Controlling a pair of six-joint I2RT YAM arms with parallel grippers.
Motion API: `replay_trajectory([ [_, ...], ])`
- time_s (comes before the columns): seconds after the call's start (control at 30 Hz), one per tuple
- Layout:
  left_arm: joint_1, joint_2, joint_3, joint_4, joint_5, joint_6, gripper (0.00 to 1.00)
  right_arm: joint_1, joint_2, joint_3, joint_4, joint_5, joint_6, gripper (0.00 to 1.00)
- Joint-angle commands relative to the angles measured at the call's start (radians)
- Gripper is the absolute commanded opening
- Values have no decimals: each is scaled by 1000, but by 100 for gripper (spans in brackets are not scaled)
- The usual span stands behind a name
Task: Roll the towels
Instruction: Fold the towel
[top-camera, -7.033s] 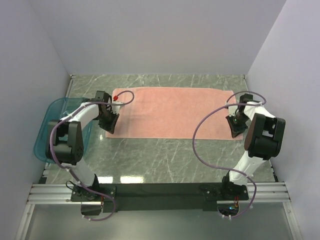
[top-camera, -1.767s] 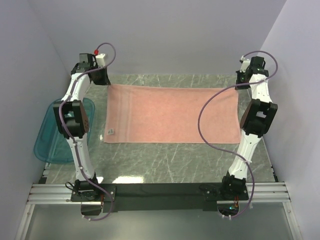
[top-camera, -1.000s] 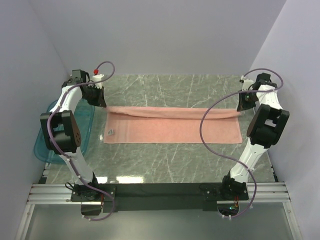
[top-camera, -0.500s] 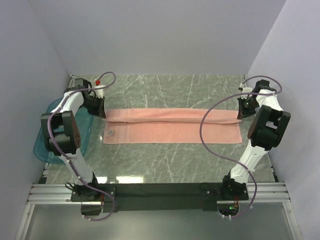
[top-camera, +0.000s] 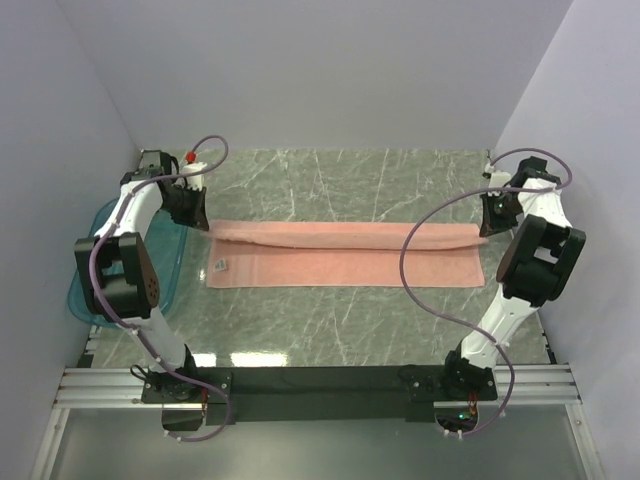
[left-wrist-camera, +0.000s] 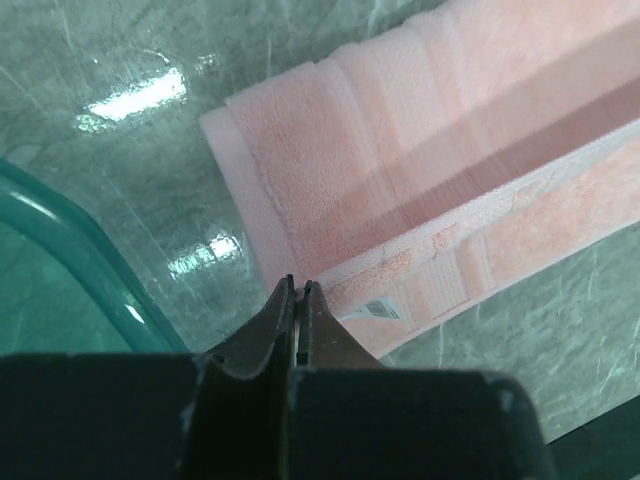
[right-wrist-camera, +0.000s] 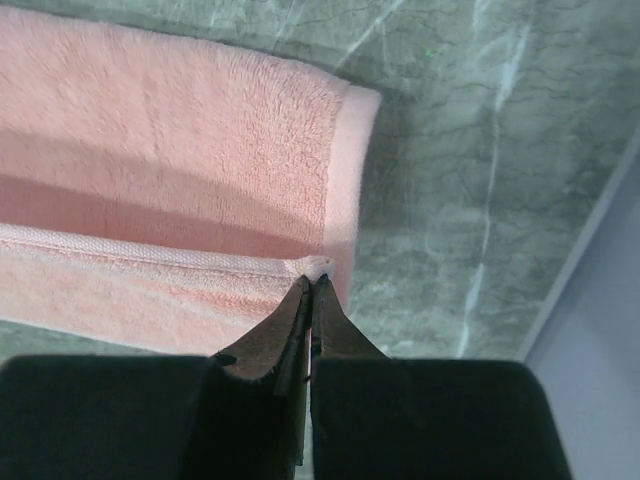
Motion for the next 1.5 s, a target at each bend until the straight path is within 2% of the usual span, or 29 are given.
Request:
replay_trajectory([
  [0.0, 23, -90, -28, -28, -9, 45, 0, -42, -95, -4, -9, 18, -44, 0],
  [0.2, 49, -102, -83, -47, 12, 76, 0, -44, -146, -113, 22, 22, -72, 0],
  [0.53, 47, -58, -220, 23, -29, 77, 0, -32, -84, -262, 134, 108, -82, 0],
  [0.97, 46, -11, -260, 91, -63, 34, 0, -19, -40, -221, 117, 108, -59, 0],
  [1.2, 47, -56, -203, 45, -31, 17, 0, -19, -46, -166, 82, 82, -49, 0],
  [1.47, 46, -139, -113, -87, -27, 62, 0, -28, -60, -57, 7, 37, -39, 0],
])
